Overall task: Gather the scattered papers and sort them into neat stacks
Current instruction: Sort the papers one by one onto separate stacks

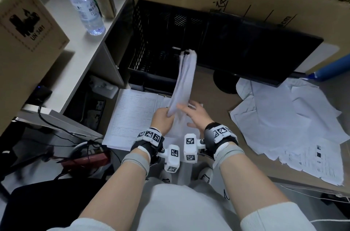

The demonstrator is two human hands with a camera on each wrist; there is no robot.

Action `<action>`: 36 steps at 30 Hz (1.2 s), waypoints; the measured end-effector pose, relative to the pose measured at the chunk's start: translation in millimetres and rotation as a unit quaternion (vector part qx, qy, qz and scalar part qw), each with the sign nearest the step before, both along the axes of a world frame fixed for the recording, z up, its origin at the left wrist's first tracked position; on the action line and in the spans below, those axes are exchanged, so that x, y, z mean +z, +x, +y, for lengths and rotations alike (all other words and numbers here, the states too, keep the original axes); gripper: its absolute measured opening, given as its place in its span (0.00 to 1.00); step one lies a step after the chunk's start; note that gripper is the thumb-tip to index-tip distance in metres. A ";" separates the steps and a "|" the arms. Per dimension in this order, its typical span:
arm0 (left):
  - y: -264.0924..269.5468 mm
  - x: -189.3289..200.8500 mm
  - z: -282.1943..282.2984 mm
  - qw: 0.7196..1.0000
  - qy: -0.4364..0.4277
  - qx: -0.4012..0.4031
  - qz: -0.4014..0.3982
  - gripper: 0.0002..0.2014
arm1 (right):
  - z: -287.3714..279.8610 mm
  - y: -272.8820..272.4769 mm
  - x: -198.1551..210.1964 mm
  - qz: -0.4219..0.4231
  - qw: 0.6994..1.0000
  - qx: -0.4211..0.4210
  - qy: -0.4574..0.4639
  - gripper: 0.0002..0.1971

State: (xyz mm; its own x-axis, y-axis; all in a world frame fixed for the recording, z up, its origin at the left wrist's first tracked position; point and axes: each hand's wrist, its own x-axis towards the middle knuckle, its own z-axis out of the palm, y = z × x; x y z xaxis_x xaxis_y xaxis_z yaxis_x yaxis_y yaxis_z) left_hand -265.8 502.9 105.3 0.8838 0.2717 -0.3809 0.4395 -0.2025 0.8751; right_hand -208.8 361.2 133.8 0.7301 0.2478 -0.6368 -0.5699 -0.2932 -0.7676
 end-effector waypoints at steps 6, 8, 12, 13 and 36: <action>2.8 -3.7 2.7 0.999 0.037 -0.029 -0.013 0.25 | -2.7 -0.5 -5.9 0.053 0.997 -0.052 0.021 0.33; 3.2 -7.0 3.5 0.998 0.044 -0.048 -0.003 0.20 | -1.4 -2.3 -2.4 0.049 0.998 -0.036 0.020 0.40; 3.1 -7.8 7.1 1.000 0.009 -0.024 0.012 0.11 | 2.4 0.1 -4.5 0.035 0.994 -0.098 -0.012 0.11; 2.9 -7.3 9.7 1.000 -0.006 -0.005 0.009 0.08 | -0.1 1.2 -6.2 0.024 0.991 -0.128 -0.028 0.05; -30.5 -30.8 69.0 0.976 -0.014 0.217 0.018 0.05 | -22.0 -27.9 -95.9 0.105 0.953 -0.063 -0.278 0.15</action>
State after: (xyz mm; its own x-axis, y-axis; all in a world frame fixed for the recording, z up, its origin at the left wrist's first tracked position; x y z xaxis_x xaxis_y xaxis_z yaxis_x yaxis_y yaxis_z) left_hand -296.4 571.9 74.5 0.6744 0.6059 -0.4220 0.5082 0.0337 0.8606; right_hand -236.7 339.2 37.8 0.5735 -0.2517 -0.7796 -0.7515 -0.5403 -0.3785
